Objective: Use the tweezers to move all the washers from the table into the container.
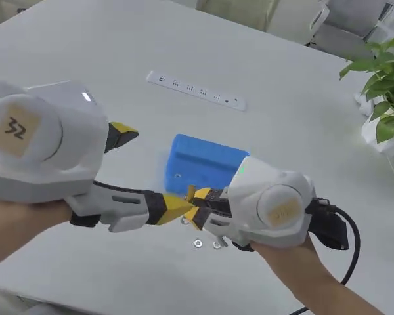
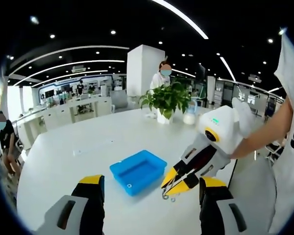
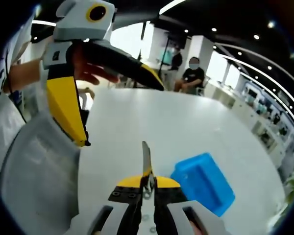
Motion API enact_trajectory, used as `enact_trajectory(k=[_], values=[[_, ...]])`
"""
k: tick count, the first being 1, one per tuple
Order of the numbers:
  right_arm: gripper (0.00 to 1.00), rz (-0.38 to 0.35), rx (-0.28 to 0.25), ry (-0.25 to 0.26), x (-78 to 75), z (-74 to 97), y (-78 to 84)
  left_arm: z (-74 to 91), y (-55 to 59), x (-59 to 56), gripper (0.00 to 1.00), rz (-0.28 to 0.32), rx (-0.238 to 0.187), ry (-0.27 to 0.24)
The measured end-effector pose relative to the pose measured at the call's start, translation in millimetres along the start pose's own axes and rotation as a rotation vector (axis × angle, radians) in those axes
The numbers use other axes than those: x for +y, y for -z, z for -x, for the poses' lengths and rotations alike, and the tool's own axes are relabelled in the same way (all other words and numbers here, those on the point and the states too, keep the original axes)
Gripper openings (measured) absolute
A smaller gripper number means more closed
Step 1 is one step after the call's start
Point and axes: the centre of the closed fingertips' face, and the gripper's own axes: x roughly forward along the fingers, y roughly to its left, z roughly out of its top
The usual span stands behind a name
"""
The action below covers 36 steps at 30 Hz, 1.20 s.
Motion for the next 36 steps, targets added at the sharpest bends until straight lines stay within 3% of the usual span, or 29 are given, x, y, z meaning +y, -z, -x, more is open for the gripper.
enact_trajectory(k=[5,13,17,21,28,29,31,33,36], values=[[0.03,0.011,-0.007,0.007,-2.9,3.9,-4.8,8.0,-4.1,10.3,0.87,0.022,-0.03,-0.081],[0.03,-0.006,-0.011,0.023,-12.4,6.1,-7.2,13.6,-4.7,15.8,0.92,0.08,-0.055,-0.103],[0.03,-0.041,-0.023,0.045,-25.9,6.7,-9.4,14.7,-5.5,19.9,0.99,0.114,-0.064,-0.132],[0.04,-0.082,-0.045,0.08,-44.2,6.8,-12.6,14.6,-7.2,18.7,0.99,0.21,-0.09,-0.108],[0.04,-0.125,-0.07,0.137,-77.3,8.4,-18.3,17.0,-9.8,24.8,0.99,0.223,-0.108,-0.155],[0.04,-0.124,-0.07,0.143,-80.4,8.1,-18.3,18.1,-10.7,26.1,0.98,0.232,-0.112,-0.164],[0.04,-0.129,-0.076,0.155,-87.5,7.9,-19.4,19.6,-9.7,27.9,0.86,0.225,-0.107,-0.172],[0.04,-0.147,-0.085,0.158,-94.5,6.8,-20.5,22.1,-9.2,34.7,0.73,0.189,-0.11,-0.212],[0.04,-0.166,-0.097,0.154,-101.2,2.7,-22.2,22.2,-5.6,39.6,0.66,0.152,-0.078,-0.235]])
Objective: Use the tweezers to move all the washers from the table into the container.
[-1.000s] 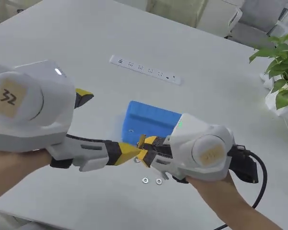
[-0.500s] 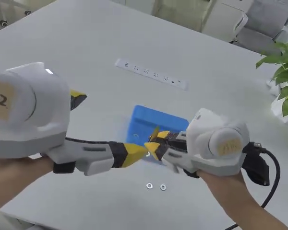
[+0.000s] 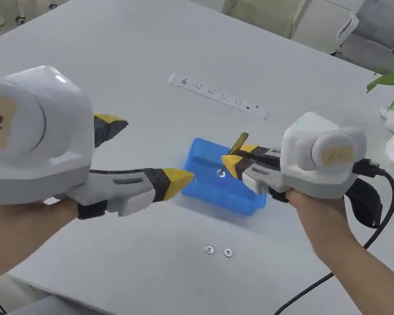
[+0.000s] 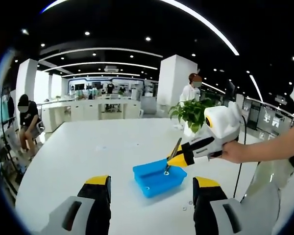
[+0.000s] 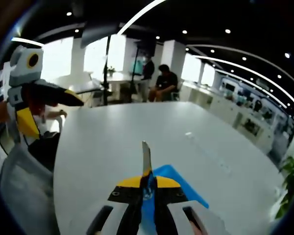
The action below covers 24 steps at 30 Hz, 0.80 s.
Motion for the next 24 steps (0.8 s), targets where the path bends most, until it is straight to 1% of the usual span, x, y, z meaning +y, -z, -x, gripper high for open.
enact_trajectory(k=[1,2,3,4,5,6,7,9,11,13,15,16,17,18,19,20,21,22,23,24], values=[[0.04,0.002,0.0,0.001,-0.7,-1.9,0.2,-0.1,-0.6,0.6,0.6,-0.015,-0.002,0.0],[0.04,0.006,0.003,0.001,-1.7,-4.5,0.7,-0.5,1.3,1.7,0.51,-0.031,0.015,-0.005],[0.04,0.007,0.005,0.001,-2.7,-6.1,1.1,-0.9,-0.1,3.3,0.44,-0.053,0.006,-0.015],[0.04,0.005,0.005,0.001,-3.5,-7.5,1.3,-1.5,0.6,2.5,0.4,-0.062,0.011,-0.011],[0.04,0.0,0.005,0.002,-4.8,-9.3,1.4,-2.4,2.6,2.1,0.36,-0.068,0.024,-0.009],[0.04,-0.002,0.006,0.003,-5.5,-10.1,1.4,-3.1,2.1,2.3,0.33,-0.071,0.019,-0.009],[0.04,-0.007,0.004,0.004,-6.3,-10.9,1.3,-4.4,5.4,0.1,0.28,-0.067,0.041,0.011],[0.04,-0.011,0.005,0.003,-6.7,-11.8,1.6,-5.3,5.0,-0.5,0.19,-0.062,0.036,0.018],[0.04,-0.012,0.009,0.003,-10.3,-13.9,3.9,-5.8,4.7,-3.5,0.16,-0.05,0.034,0.035],[0.04,-0.014,0.015,0.002,-14.0,-16.7,7.7,-5.6,5.4,-5.5,0.11,-0.062,0.038,0.047],[0.04,-0.025,0.024,0.002,-17.1,-19.3,12.4,-5.7,7.5,-9.3,0.08,-0.052,0.047,0.073],[0.04,-0.033,0.026,0.0,-17.4,-20.3,14.2,-5.4,7.5,-8.5,0.05,-0.063,0.042,0.07],[0.04,-0.046,0.032,-0.003,-18.7,-22.4,17.8,-5.1,7.9,-7.9,0.01,-0.087,0.042,0.07],[0.04,-0.054,0.036,-0.002,-20.5,-24.0,20.8,-4.5,10.4,-7.5,0.0,-0.12,0.057,0.073],[0.04,-0.066,0.039,-0.001,-21.5,-26.0,24.3,-3.0,6.4,-4.9,0.0,-0.188,0.028,0.055],[0.04,-0.075,0.041,-0.003,-21.8,-27.4,26.7,-0.4,9.9,-14.6,0.0,-0.209,0.042,0.12],[0.04,-0.085,0.045,-0.003,-22.6,-28.9,29.3,1.7,9.6,-20.2,0.0,-0.205,0.035,0.158],[0.04,-0.099,0.047,-0.004,-21.9,-30.1,31.6,1.6,4.2,-10.6,0.0,-0.178,0.008,0.088],[0.04,-0.109,0.047,-0.007,-22.1,-31.1,32.9,2.0,5.6,-12.9,0.0,-0.185,0.018,0.106],[0.04,-0.119,0.048,-0.007,-25.0,-33.6,35.7,2.2,5.9,-10.9,0.0,-0.196,0.023,0.09]])
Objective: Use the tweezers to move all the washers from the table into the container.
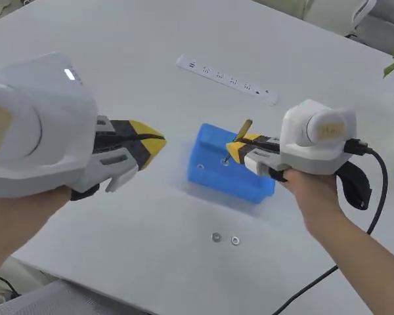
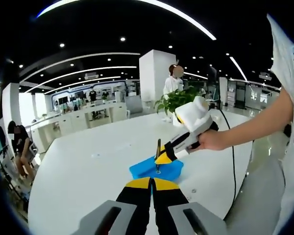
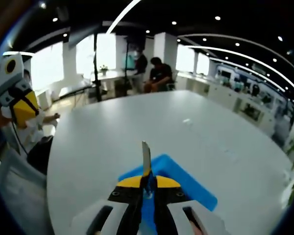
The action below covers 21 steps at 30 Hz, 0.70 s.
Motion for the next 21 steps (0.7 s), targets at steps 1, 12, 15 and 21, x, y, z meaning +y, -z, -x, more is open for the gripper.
enact_trajectory(k=[1,12,15,21], values=[[0.04,-0.003,0.003,0.0,-0.5,-1.4,1.2,1.0,-1.7,3.6,0.0,-0.033,-0.01,-0.026],[0.04,-0.015,0.045,-0.026,1.3,-21.1,17.2,10.8,-22.7,17.5,0.0,0.083,-0.133,-0.134],[0.04,-0.024,0.058,-0.034,3.1,-26.6,23.4,11.7,-22.2,20.7,0.0,0.115,-0.132,-0.147],[0.04,-0.044,0.064,-0.038,6.2,-31.7,30.3,11.8,-24.5,25.2,0.0,0.116,-0.151,-0.151]])
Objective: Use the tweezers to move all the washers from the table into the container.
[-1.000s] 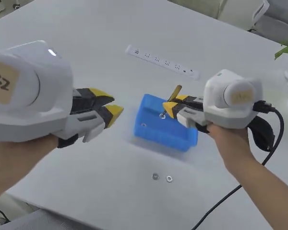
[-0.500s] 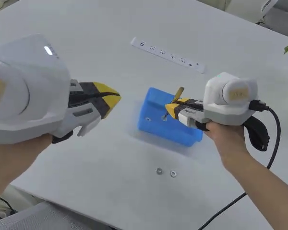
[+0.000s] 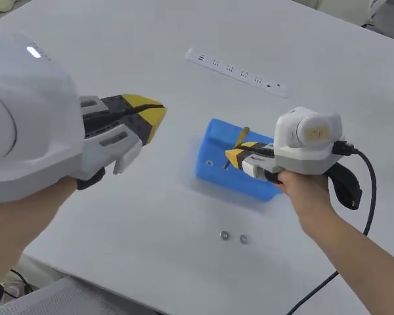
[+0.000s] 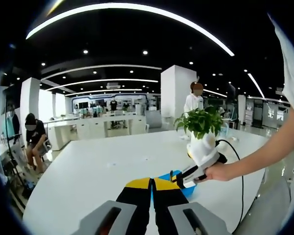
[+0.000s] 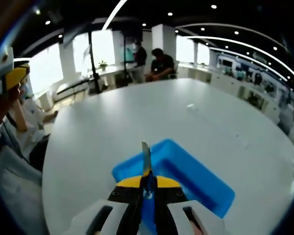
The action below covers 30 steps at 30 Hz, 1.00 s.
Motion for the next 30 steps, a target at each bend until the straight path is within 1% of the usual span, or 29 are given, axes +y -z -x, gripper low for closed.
enact_trajectory(k=[3,5,6,8,10,12,13,14,15,18,20,22,24,26,27,28,30], values=[[0.04,-0.007,0.006,0.006,1.5,0.5,3.2,-0.4,-0.1,1.5,0.0,-0.004,-0.001,-0.005],[0.04,-0.012,0.01,0.011,-0.8,-0.4,5.8,-0.2,0.8,1.1,0.0,0.005,0.002,0.0],[0.04,-0.013,0.01,0.013,-0.4,-0.2,6.2,-0.6,0.1,1.6,0.0,0.01,-0.003,-0.002],[0.04,-0.017,0.013,0.012,1.0,-0.1,7.0,-0.6,1.2,0.8,0.04,0.026,0.002,0.004],[0.04,0.005,0.022,0.013,1.8,-1.5,9.4,-0.3,1.1,3.2,0.06,0.016,-0.001,-0.013],[0.04,0.015,0.033,0.013,4.0,-1.9,11.7,-0.1,1.9,4.3,0.09,0.02,0.004,-0.019],[0.04,0.015,0.026,0.014,3.2,-2.0,11.0,-0.1,2.5,3.8,0.12,0.036,0.006,-0.014],[0.04,0.012,0.03,0.012,2.2,-2.4,11.7,-0.4,1.8,3.7,0.17,0.047,0.0,-0.015],[0.04,0.014,0.029,0.012,1.1,-2.9,11.8,-0.4,1.1,4.4,0.25,0.048,-0.007,-0.02],[0.04,0.015,0.033,0.012,-1.6,-3.7,12.7,0.3,2.0,4.2,0.38,0.071,-0.007,-0.019],[0.05,0.013,0.03,0.015,-2.8,-2.3,12.4,1.1,2.0,4.6,0.48,0.072,-0.014,-0.025],[0.05,0.008,0.024,0.024,-4.6,0.4,11.1,2.2,2.3,4.7,0.61,0.07,-0.019,-0.034],[0.05,0.001,0.017,0.027,-5.7,3.0,9.2,2.7,3.7,4.1,0.7,0.075,-0.014,-0.034],[0.05,-0.004,0.009,0.032,-6.4,5.6,6.7,3.1,7.6,1.6,0.76,0.085,-0.001,-0.025],[0.05,-0.002,0.001,0.036,-6.4,9.3,3.8,3.3,10.0,0.7,0.81,0.091,0.008,-0.025],[0.05,-0.002,-0.004,0.038,-4.7,12.0,1.8,3.4,11.5,0.1,0.86,0.092,0.013,-0.026],[0.05,0.005,-0.019,0.042,-1.3,18.4,-2.9,3.8,14.4,-1.7,0.92,0.088,0.024,-0.026]])
